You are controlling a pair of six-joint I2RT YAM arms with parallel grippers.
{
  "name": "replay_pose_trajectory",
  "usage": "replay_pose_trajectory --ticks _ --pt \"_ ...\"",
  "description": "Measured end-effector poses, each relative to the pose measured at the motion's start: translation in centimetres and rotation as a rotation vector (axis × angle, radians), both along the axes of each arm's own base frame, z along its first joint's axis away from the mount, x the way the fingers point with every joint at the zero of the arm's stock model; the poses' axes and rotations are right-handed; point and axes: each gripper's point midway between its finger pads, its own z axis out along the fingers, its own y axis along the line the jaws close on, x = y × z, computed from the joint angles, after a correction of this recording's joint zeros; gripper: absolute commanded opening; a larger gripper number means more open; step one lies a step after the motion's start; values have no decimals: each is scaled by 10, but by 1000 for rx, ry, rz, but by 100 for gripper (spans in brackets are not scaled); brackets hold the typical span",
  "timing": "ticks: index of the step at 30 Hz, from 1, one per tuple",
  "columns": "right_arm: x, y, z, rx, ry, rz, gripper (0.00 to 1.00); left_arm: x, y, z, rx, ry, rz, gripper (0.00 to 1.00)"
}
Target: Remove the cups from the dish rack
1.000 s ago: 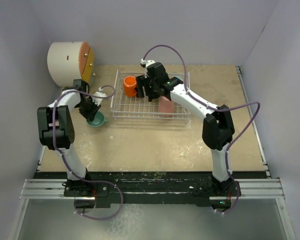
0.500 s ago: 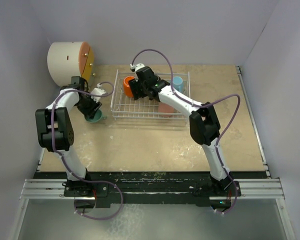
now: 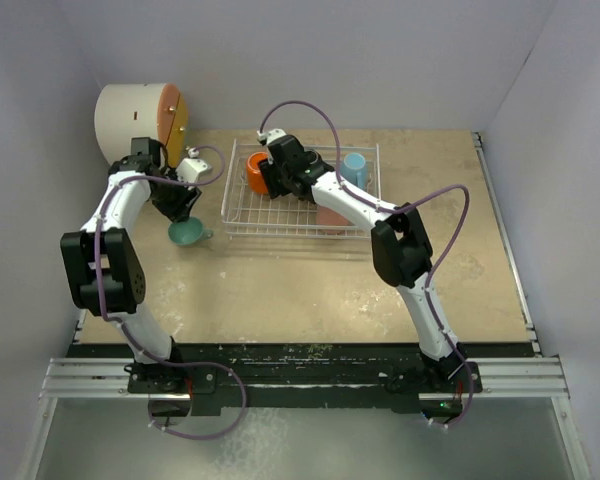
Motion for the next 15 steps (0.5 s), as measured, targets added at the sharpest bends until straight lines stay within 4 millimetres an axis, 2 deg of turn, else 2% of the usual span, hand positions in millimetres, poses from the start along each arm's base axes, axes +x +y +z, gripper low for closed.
replay_pose_trajectory --ticks 1,2,3,6,10,12,14,15 --pt "1 1 1 0 -5 3 47 -1 -2 1 -13 1 -4 76" --pt "1 2 3 1 -10 6 44 -3 -5 4 -28 2 -9 90" --pt "2 3 3 1 -15 8 42 -5 -9 8 -44 0 -18 99" --pt "4 7 5 2 -25 14 36 -7 -22 36 -111 -53 -39 99" --pt "6 12 5 0 -36 19 23 -17 -45 100 -200 -226 -110 99" --pt "7 12 4 -4 -37 21 12 -25 -54 128 -230 -311 -147 99" --pt "6 15 5 -3 -38 29 2 -37 -64 146 -259 -385 -185 99" --pt "6 15 5 -6 -39 29 0 -42 -67 149 -271 -404 -199 99"
